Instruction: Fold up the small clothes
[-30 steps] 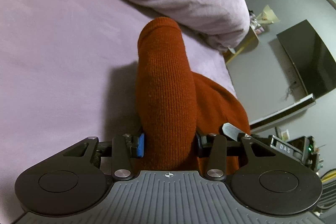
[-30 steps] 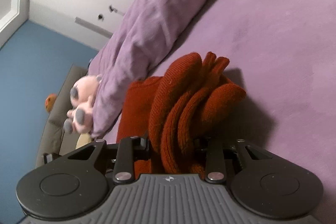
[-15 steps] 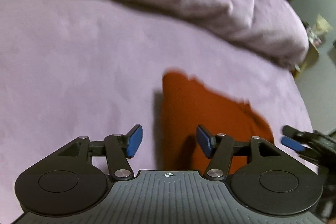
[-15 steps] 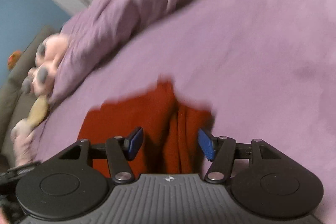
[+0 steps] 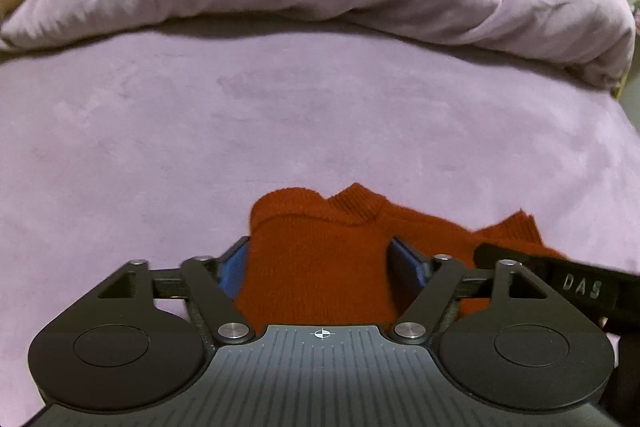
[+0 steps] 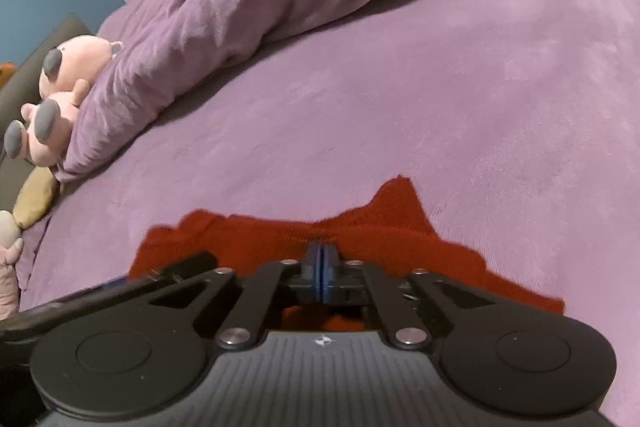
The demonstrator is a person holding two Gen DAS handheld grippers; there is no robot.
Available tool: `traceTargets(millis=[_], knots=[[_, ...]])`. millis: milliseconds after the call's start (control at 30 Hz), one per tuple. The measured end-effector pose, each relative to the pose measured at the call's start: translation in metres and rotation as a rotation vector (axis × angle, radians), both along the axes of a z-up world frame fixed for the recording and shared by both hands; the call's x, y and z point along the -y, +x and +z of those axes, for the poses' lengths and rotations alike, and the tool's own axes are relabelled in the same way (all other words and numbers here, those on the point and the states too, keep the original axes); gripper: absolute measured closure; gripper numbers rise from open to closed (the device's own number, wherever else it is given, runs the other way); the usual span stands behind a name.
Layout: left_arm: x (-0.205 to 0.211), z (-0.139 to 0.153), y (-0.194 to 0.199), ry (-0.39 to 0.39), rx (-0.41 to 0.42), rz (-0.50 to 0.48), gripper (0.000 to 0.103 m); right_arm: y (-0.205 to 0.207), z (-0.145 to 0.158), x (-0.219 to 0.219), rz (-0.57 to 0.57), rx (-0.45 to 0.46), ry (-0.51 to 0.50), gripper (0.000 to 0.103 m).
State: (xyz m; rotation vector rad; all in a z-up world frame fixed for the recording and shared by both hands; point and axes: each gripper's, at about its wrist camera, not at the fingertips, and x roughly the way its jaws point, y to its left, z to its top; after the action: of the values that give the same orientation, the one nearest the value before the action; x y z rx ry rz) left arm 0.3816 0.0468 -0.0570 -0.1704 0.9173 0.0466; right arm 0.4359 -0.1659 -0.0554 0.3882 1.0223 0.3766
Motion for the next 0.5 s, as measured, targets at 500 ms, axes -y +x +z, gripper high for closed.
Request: traceTargets(millis=[500], knots=[[-0.008, -0.005, -0.007, -0.025, 0.002, 0.073, 0.007, -0.013, 0.005, -0.006, -0.035, 0.141, -0.065, 0.103]])
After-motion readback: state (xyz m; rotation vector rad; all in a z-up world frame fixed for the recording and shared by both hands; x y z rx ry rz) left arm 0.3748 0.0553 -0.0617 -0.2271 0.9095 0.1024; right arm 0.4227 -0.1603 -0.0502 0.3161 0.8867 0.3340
